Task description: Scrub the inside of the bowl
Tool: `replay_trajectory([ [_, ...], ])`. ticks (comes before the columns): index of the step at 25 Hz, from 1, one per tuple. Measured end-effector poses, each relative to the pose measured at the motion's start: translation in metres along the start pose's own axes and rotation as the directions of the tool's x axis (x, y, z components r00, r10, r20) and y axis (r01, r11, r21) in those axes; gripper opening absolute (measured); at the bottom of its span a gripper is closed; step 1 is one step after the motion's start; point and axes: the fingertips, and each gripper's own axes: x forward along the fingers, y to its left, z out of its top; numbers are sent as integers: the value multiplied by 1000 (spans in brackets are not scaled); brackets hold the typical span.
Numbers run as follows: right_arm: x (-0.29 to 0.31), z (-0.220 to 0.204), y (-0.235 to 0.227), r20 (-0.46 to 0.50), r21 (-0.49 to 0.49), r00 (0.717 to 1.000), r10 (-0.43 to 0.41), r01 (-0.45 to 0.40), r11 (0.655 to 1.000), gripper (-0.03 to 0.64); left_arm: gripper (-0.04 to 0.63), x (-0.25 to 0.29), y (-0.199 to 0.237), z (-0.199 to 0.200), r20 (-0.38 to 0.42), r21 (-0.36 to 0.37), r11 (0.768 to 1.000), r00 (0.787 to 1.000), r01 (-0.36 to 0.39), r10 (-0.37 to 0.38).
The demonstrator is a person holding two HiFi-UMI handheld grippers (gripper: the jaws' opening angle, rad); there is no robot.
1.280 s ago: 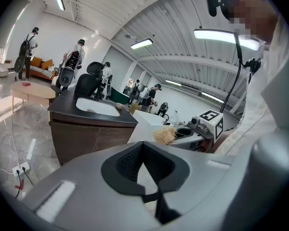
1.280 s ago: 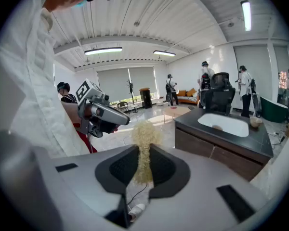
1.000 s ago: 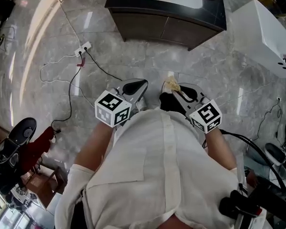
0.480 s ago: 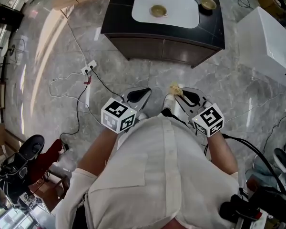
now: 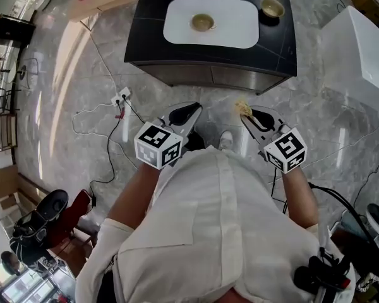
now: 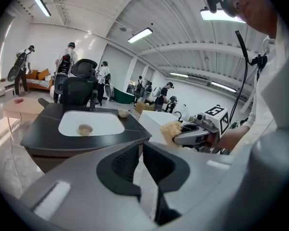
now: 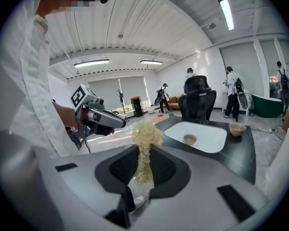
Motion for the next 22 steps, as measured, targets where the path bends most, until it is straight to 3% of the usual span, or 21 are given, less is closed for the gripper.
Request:
replay_trajectory([
  [7,43,20,-53,-7,19,998,-61,61,998,54,15,43,72,27,-28,-29,999,999,34,-35],
  [12,89,44,-89,-52,18,990,-128,129,991,54,66,78,147,58,-58,-48,997,996,59,-62],
  [17,144,65,-115,-128,-81,971,-200,191,978,54,80,116,230,70,-115,-175,982,990,64,-85],
  [22,181,78,-133,-136,-52,967,-217,212,976,54,86,167,304,66,-203,-250,968,977,15,-68],
])
